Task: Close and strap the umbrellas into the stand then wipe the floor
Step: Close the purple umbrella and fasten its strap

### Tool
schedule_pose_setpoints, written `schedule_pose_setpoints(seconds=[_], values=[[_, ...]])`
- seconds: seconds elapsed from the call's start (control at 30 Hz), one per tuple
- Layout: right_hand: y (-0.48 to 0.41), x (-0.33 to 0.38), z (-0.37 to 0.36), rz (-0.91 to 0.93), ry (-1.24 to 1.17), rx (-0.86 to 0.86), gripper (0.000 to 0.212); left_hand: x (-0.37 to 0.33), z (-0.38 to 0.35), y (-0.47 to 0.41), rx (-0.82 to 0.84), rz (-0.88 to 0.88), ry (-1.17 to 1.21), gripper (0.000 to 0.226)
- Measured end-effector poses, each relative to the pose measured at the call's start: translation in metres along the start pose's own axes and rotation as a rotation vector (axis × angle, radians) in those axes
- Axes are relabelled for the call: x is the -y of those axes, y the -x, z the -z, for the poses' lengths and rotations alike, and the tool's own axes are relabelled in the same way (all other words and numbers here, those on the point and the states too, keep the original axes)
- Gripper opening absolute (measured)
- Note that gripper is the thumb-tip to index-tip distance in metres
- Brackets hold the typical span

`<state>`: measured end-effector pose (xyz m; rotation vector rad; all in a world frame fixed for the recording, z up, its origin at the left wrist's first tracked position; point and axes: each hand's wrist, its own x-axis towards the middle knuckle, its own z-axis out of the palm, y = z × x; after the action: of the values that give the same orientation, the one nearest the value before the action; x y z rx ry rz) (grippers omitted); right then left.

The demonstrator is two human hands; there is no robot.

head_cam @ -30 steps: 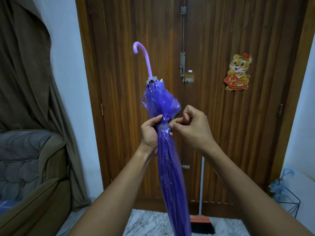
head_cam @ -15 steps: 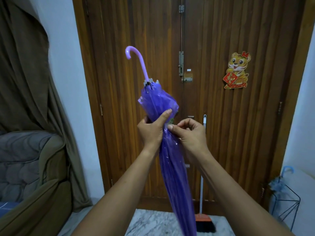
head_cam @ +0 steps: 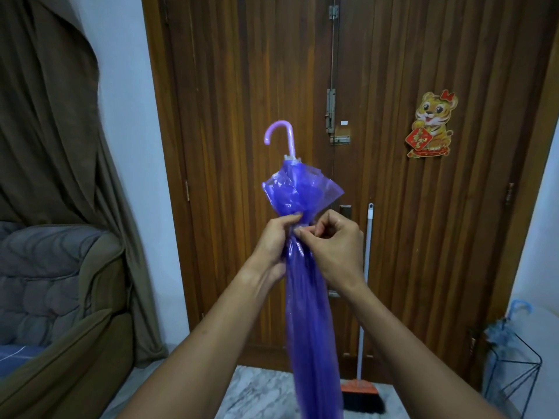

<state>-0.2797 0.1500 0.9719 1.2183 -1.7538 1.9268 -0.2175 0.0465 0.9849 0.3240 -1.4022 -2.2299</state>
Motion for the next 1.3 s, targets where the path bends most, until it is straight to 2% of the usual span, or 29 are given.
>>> schedule_pose_setpoints(seconds=[0.07, 0.2, 0.33, 0.47, 0.53, 0.6, 0.67, 0.93, 1.1, 1.3], values=[[0.003, -0.003, 0.000, 0.005, -0.013, 0.007, 0.028, 0.004, 0.003, -0.007, -0.076, -0.088, 0.037, 0.050], [0.004, -0.005, 0.003, 0.050, 0.028, 0.022, 0.030, 0.016, 0.005, -0.014, -0.160, -0.312, 0.034, 0.026], [0.001, -0.003, 0.005, 0.099, 0.053, 0.044, 0.032, 0.020, 0.003, -0.010, -0.148, -0.411, -0.079, 0.028], [-0.002, 0.003, 0.010, 0.138, 0.083, 0.066, 0.030, 0.016, 0.006, -0.014, -0.119, -0.409, -0.127, 0.043], [-0.006, 0.007, 0.014, 0.128, 0.057, 0.047, 0.038, 0.012, 0.008, -0.015, -0.121, -0.398, -0.118, 0.050], [-0.011, 0.007, 0.019, 0.093, 0.010, 0.021, 0.048, 0.009, 0.008, -0.014, -0.100, -0.386, -0.091, 0.045], [-0.016, 0.004, 0.021, 0.035, -0.051, 0.040, 0.045, 0.007, 0.008, -0.014, -0.054, -0.367, -0.049, 0.038], [-0.020, 0.007, 0.028, -0.174, -0.347, 0.212, 0.046, 0.003, 0.003, -0.011, 0.053, -0.271, 0.061, 0.034], [-0.018, 0.003, 0.026, -0.215, -0.372, 0.214, 0.046, -0.001, 0.004, -0.007, 0.124, -0.227, 0.078, 0.052], [-0.020, 0.000, 0.023, -0.220, -0.297, 0.205, 0.046, 0.003, 0.009, -0.003, 0.169, -0.212, 0.102, 0.048]])
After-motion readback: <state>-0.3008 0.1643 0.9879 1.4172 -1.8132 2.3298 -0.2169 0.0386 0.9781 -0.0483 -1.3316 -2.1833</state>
